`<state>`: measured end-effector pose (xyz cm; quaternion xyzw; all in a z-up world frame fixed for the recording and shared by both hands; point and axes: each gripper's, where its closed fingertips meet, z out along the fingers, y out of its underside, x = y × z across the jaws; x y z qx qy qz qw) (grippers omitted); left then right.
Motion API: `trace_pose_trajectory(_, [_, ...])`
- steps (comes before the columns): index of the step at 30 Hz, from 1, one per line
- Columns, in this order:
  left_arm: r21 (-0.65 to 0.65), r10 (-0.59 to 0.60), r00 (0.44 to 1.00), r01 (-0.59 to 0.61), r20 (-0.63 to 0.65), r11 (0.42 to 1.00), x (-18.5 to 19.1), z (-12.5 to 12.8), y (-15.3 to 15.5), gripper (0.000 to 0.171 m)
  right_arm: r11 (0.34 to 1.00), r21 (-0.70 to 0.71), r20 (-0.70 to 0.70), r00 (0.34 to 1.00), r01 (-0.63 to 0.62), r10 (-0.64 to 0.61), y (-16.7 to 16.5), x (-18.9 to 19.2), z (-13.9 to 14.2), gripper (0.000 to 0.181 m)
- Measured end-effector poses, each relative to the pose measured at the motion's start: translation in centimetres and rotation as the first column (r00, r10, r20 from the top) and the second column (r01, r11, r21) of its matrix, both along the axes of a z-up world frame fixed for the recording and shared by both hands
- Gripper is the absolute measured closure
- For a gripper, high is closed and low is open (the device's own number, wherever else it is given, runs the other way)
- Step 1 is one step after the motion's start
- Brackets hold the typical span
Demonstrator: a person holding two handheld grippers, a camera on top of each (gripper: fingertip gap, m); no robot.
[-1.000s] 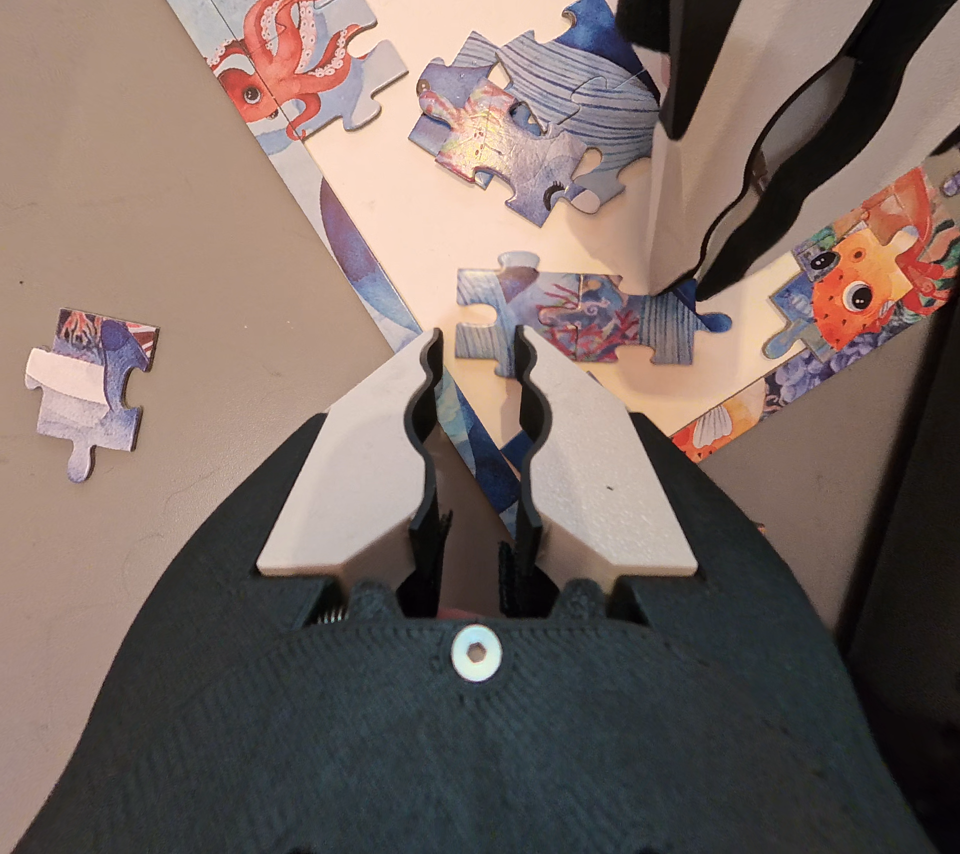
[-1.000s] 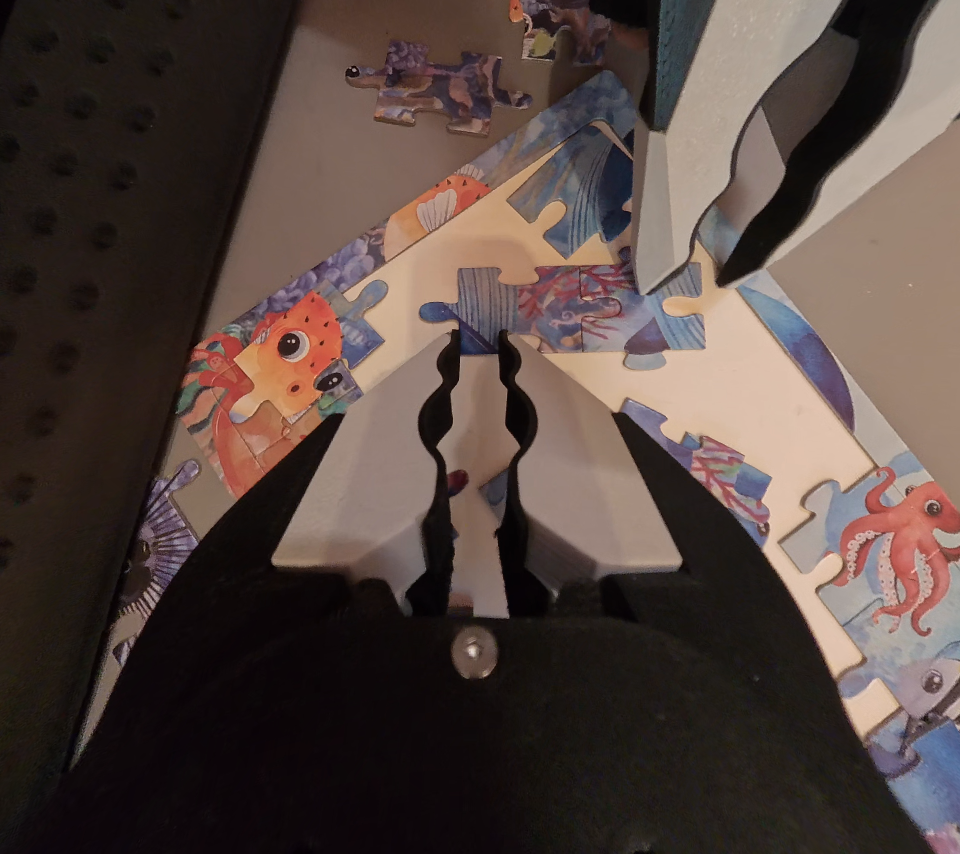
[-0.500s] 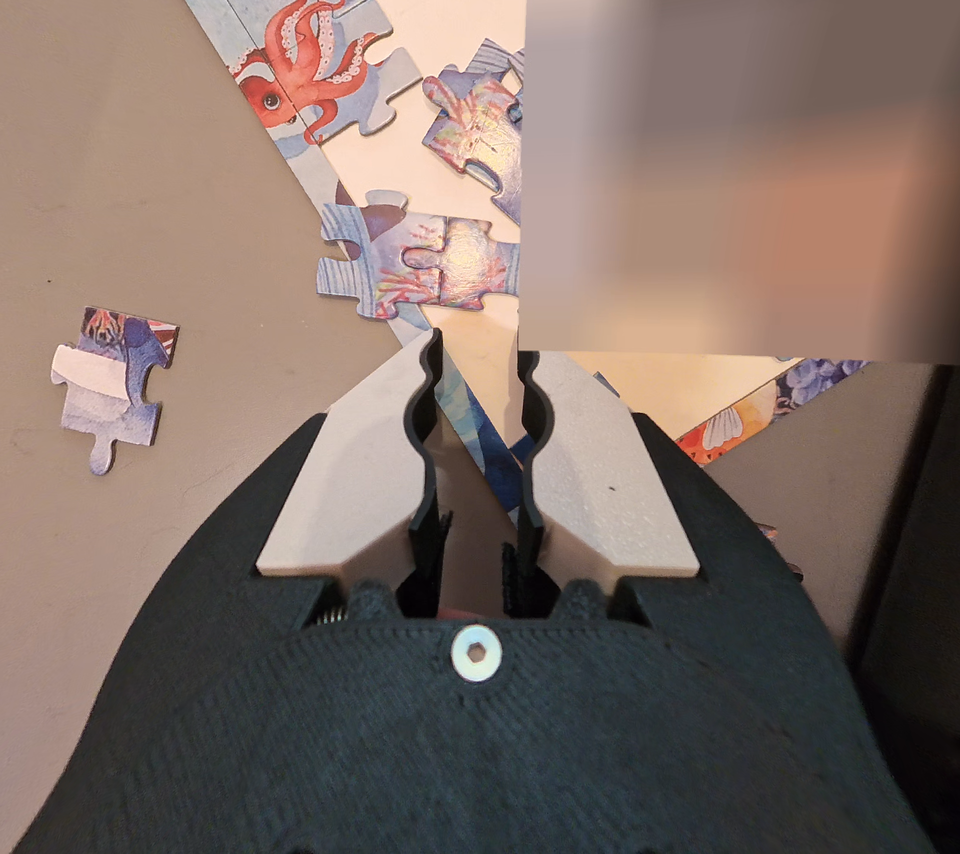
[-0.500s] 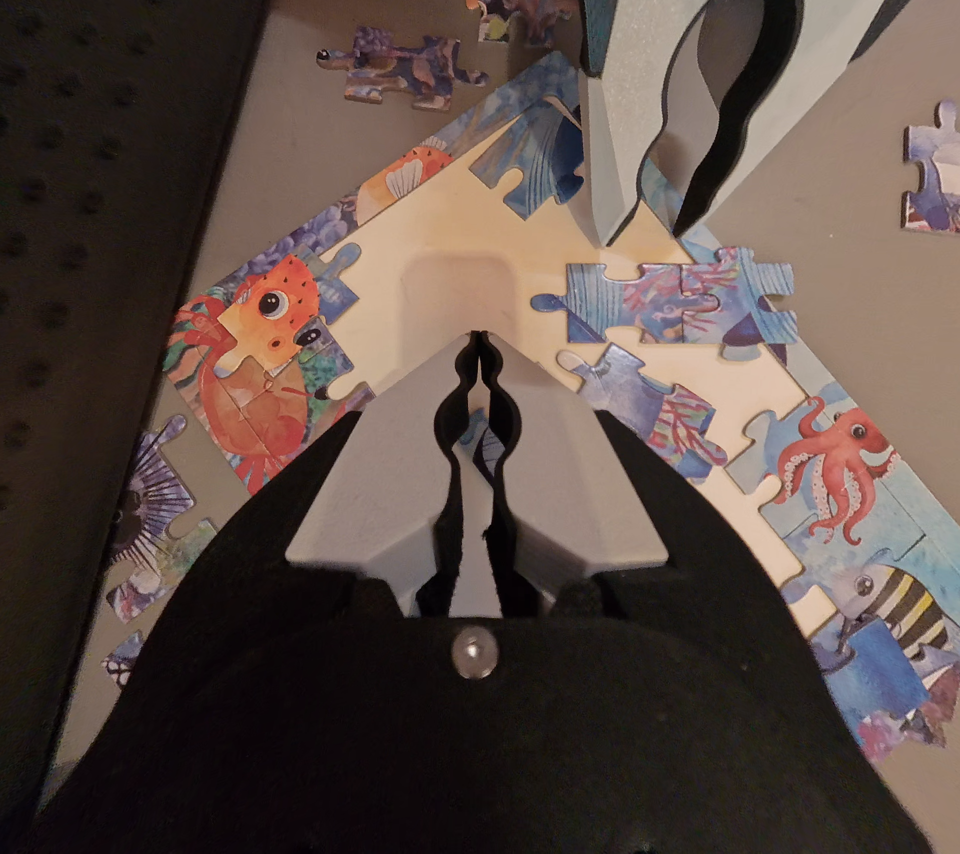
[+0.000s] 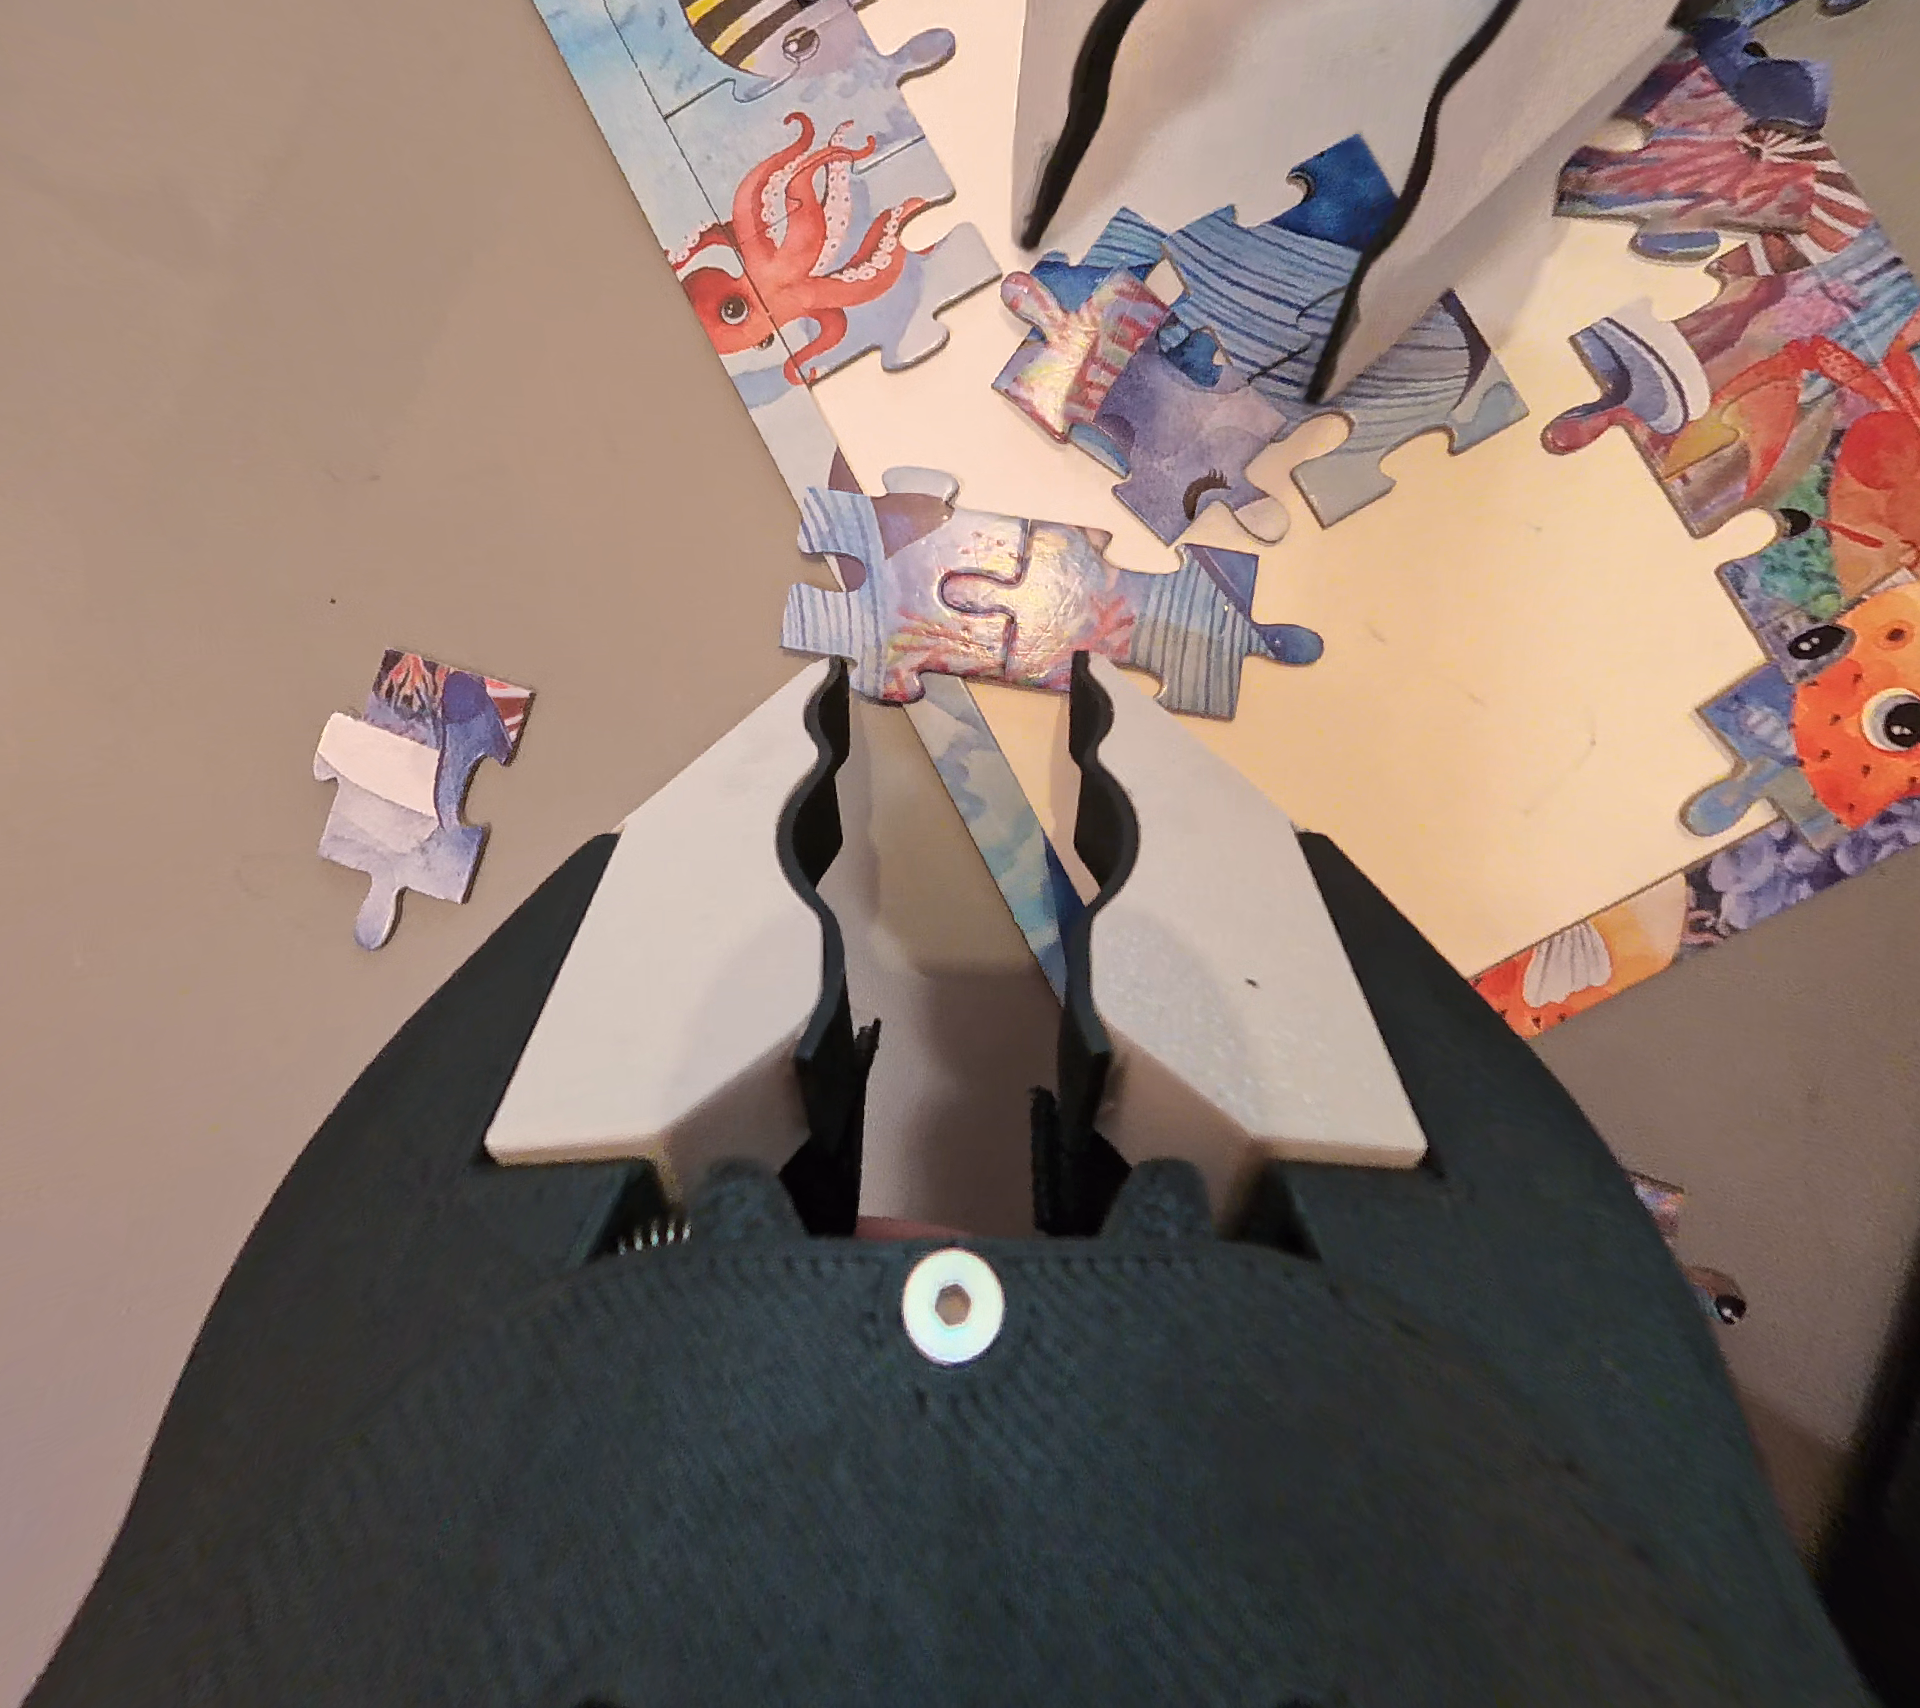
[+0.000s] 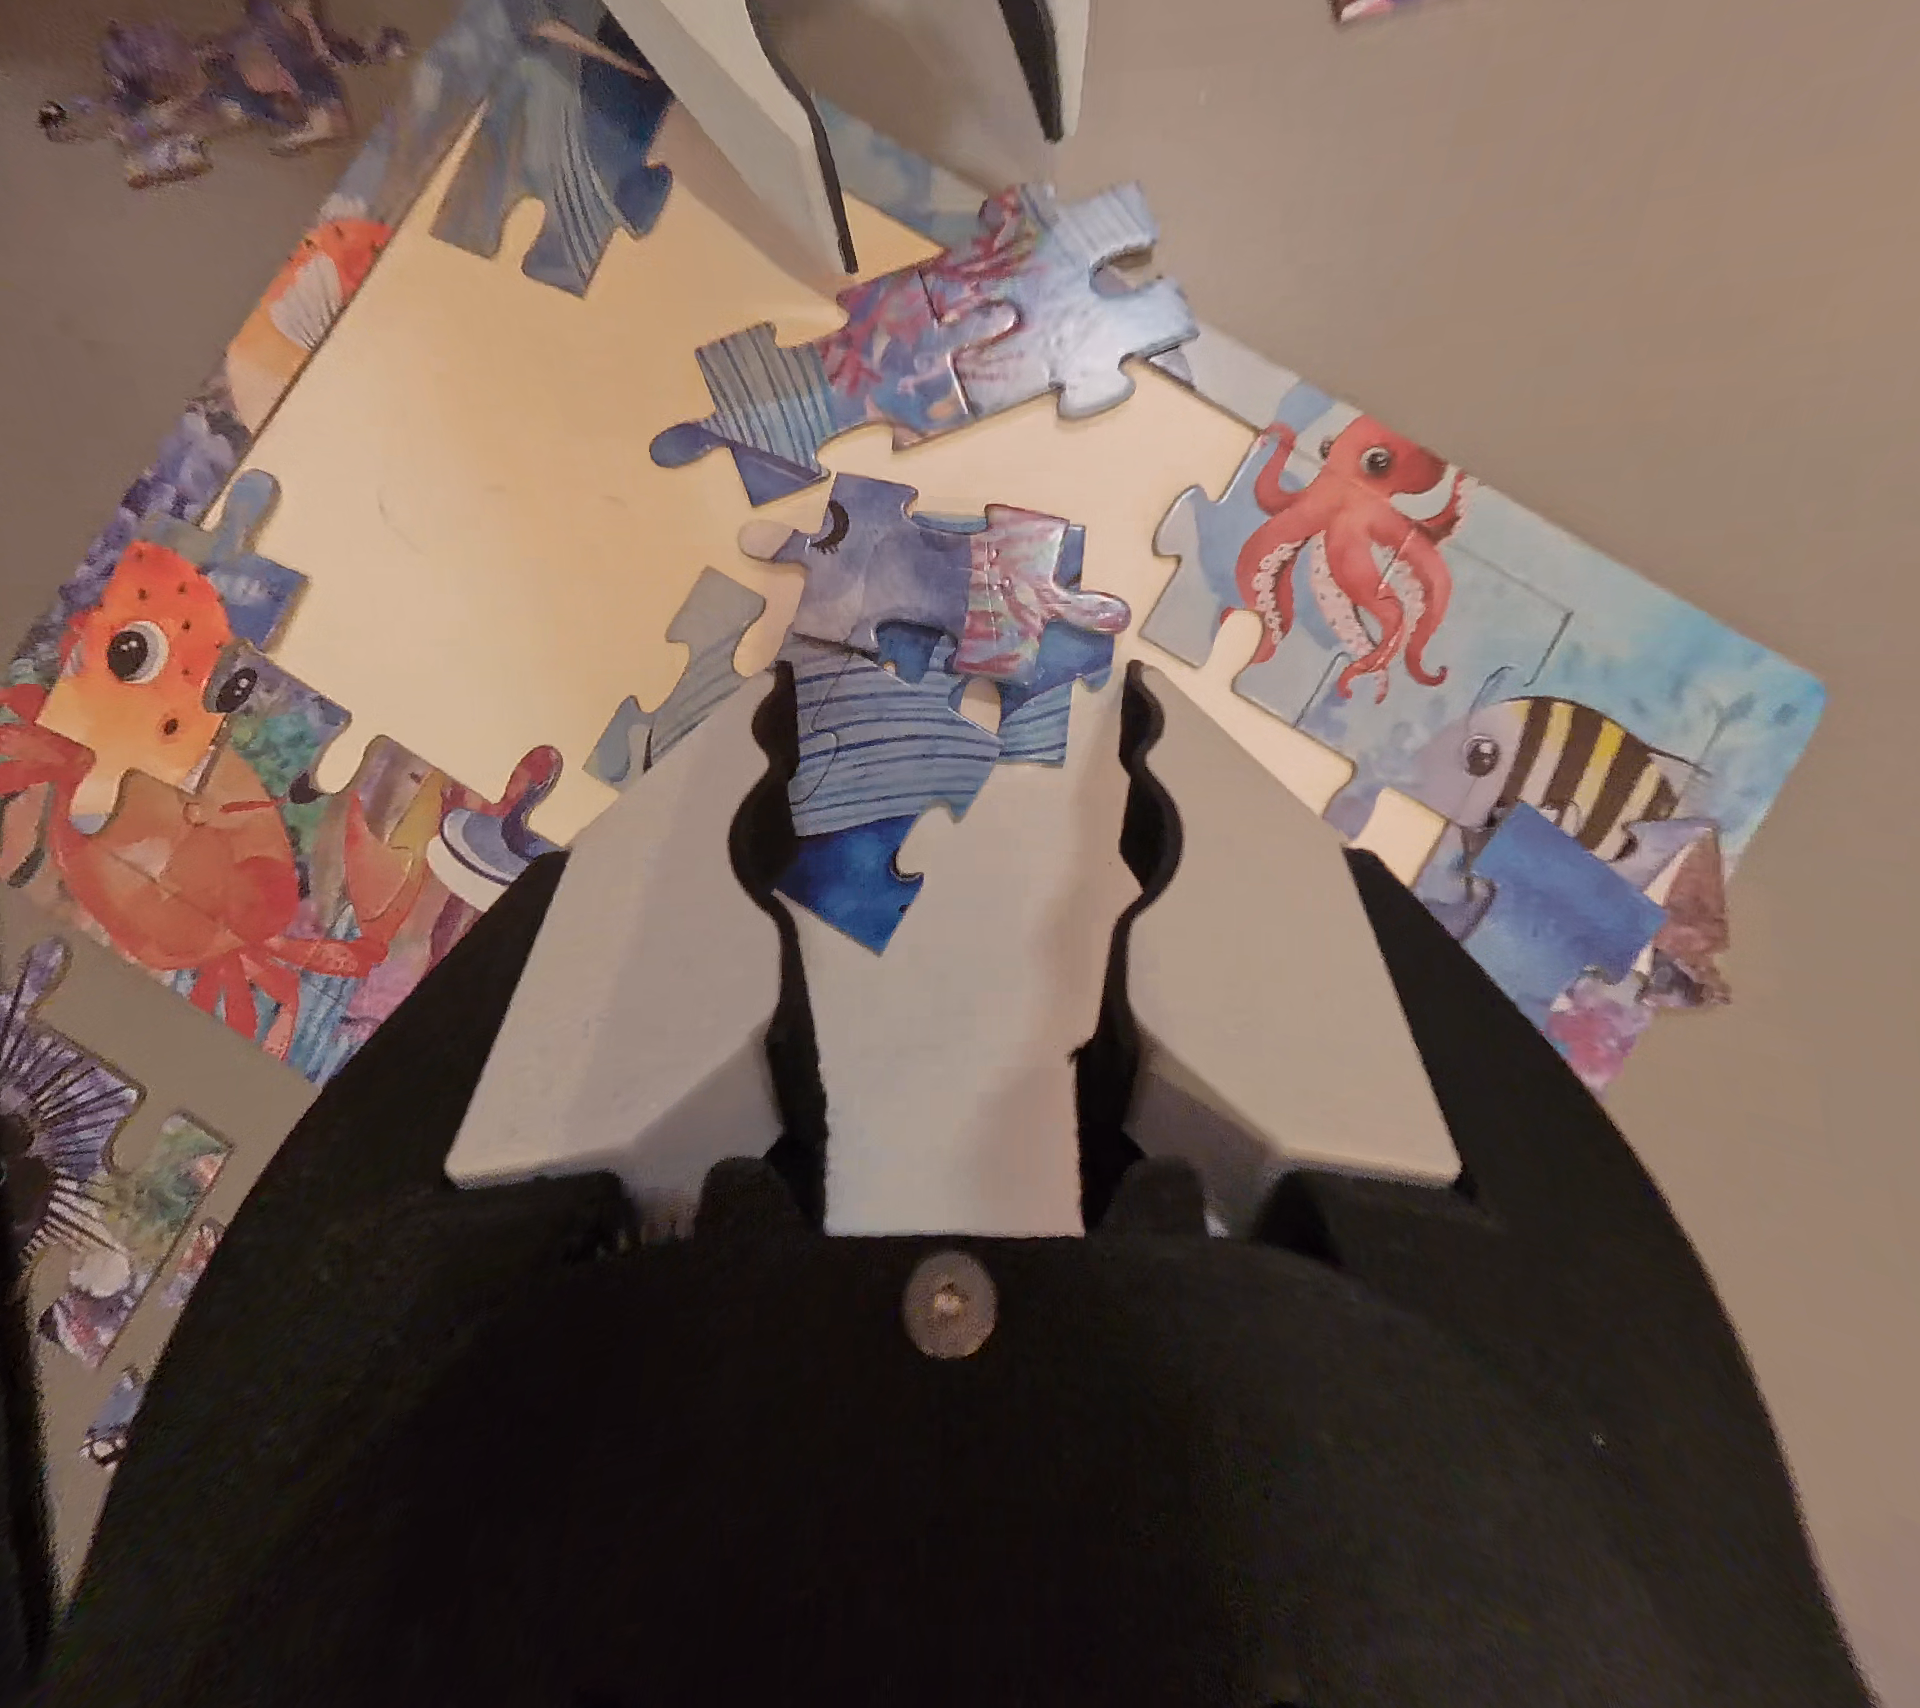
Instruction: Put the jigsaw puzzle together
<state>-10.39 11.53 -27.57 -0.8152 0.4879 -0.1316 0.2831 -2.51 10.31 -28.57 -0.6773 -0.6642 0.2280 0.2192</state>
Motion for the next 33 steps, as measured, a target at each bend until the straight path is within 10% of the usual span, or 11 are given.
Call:
trace_pose_trajectory(25, [0.028, 0.079, 0.993, -0.082, 0.086, 0.996, -0.4, 0.2, 2.4, 0.126, 0.996, 0.025, -0.072, 0.994, -0.083, 0.084, -1.7, -1.2, 1.4, 0.165])
trace_pose_trajectory(33, [-0.001, 0.069, 0.994, -0.069, 0.086, 0.998, -0.1, -0.5, 2.3, 0.127, 0.999, 0.017, -0.047, 0.998, -0.044, 0.045, -1.4, -1.4, 0.7, 0.131])
